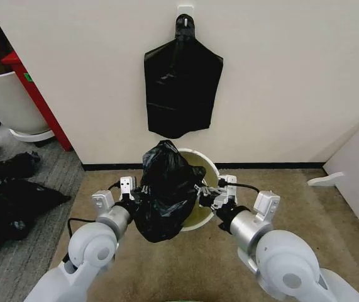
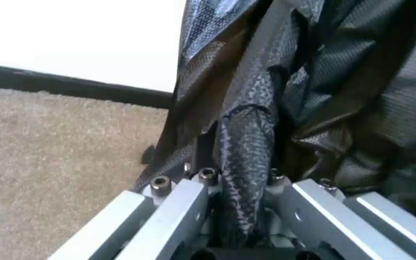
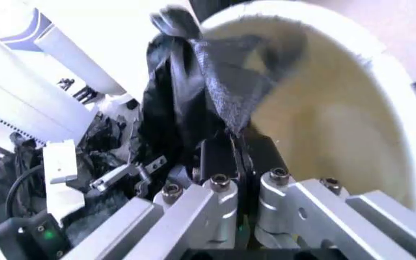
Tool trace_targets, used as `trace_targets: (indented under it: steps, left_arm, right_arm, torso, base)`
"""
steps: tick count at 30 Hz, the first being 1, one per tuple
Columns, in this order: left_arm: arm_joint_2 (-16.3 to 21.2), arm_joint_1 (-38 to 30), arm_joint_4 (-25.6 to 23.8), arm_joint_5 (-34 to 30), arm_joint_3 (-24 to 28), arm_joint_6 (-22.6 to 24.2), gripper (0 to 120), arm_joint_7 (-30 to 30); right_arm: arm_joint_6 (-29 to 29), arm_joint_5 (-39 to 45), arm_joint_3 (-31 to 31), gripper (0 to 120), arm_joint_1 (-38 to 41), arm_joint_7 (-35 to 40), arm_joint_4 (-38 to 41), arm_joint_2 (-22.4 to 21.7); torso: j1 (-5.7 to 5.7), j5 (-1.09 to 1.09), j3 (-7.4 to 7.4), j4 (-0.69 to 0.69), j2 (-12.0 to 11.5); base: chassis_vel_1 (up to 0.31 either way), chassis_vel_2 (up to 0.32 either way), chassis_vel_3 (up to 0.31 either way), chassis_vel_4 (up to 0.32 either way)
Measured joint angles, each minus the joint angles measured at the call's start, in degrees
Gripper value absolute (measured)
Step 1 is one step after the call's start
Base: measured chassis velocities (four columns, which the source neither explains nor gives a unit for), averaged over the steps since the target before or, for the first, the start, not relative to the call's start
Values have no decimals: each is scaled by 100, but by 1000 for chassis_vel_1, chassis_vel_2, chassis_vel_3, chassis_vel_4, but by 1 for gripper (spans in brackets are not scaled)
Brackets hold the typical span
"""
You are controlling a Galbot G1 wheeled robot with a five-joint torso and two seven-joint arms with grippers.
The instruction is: Place the garbage bag over the trash bin.
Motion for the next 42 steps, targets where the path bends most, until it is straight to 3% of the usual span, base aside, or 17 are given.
trace_targets:
  steps: [13,29,42]
  left_arm:
    - [-115,35,212,273,-114,-174,0,-128]
    - [-98,296,202,690,-295,-635,0,352]
    - [-84,383,96,737,-328,-822,0,817]
  right_arm:
    - [60,-175,190,0,-155,121,273,-251]
    - [-3,-206,601,0,-227,688,83,-654]
    - [-174,443,957,0,-240,624,-328,-769]
  torso:
    - [0,0,0,0,0]
    - [0,0,0,0,0]
    - [0,0,0,0,0]
  base:
    - [0,0,0,0]
    - [0,0,0,0]
    - [0,0,0,0]
